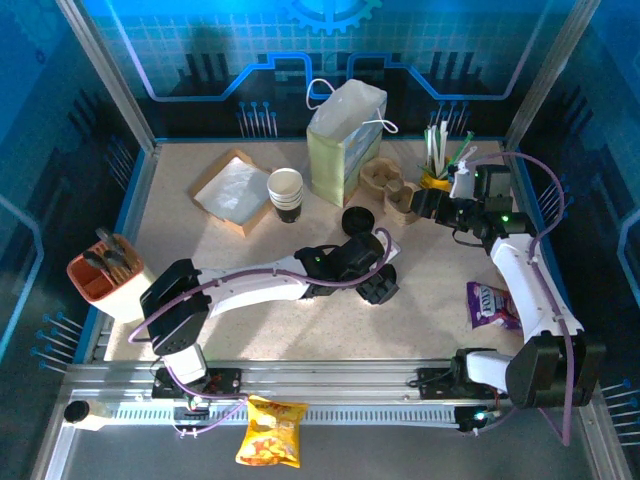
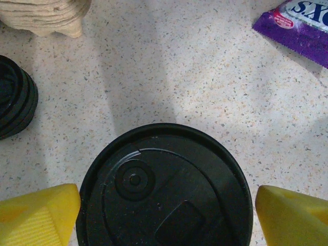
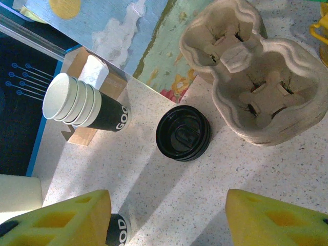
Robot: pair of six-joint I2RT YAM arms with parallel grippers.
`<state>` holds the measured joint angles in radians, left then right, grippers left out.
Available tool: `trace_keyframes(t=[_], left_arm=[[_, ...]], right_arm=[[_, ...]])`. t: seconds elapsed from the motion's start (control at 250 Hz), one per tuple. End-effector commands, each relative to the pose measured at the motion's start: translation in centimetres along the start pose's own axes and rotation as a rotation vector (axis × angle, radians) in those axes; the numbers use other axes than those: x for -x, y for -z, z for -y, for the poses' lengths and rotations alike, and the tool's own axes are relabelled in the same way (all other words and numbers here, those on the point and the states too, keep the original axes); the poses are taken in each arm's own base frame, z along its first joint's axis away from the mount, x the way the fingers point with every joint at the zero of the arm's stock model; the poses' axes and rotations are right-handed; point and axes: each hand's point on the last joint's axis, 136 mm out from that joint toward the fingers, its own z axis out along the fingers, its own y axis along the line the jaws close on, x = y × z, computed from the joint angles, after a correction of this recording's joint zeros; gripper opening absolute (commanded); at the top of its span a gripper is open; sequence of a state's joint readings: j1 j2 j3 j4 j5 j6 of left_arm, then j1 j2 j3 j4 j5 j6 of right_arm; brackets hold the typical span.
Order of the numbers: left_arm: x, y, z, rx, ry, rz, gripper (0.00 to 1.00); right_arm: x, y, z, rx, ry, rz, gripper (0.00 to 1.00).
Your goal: Pack the takeout coffee
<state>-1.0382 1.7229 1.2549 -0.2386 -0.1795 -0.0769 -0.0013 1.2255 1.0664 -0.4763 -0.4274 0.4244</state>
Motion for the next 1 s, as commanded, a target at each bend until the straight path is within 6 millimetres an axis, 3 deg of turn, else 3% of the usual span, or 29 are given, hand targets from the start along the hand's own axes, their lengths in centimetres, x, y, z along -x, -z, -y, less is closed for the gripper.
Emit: trace_keyframes(t=[0.0, 0.152, 0.256, 0.368, 0.539, 0.995], left_arm=[[2.9, 3.0, 0.2, -0.013, 0.033, 0.114, 0.91], [2.6, 4.9, -1.4, -0.029, 0.132, 0.154, 0.92], [1.4, 5.8, -3.3, -0.058, 0.242, 0.142, 0.92], [0.4, 5.8, -5.1, -0.091, 0.327, 0.097, 0.91], [0.2, 5.1, -5.4, -0.082, 0.281, 0.05, 0.9], [-0.3, 1.8, -5.3, -0.083, 0.228, -0.061, 0.83]], right_arm=[[-0.9, -0.1, 0.3, -0.01, 0.009, -0.029, 0.62], [-3.0, 0.1, 1.2, -0.053, 0.014, -0.083, 0.63], [-5.9, 0.1, 1.1, -0.058, 0.021, -0.151, 0.65], [-9.5, 0.0, 0.3, -0.058, 0.052, -0.237, 0.71], [-13.7, -0.2, 0.0, -0.052, 0.055, -0.337, 0.75], [-16.7, -2.0, 0.9, -0.06, 0.034, -0.401, 0.74]])
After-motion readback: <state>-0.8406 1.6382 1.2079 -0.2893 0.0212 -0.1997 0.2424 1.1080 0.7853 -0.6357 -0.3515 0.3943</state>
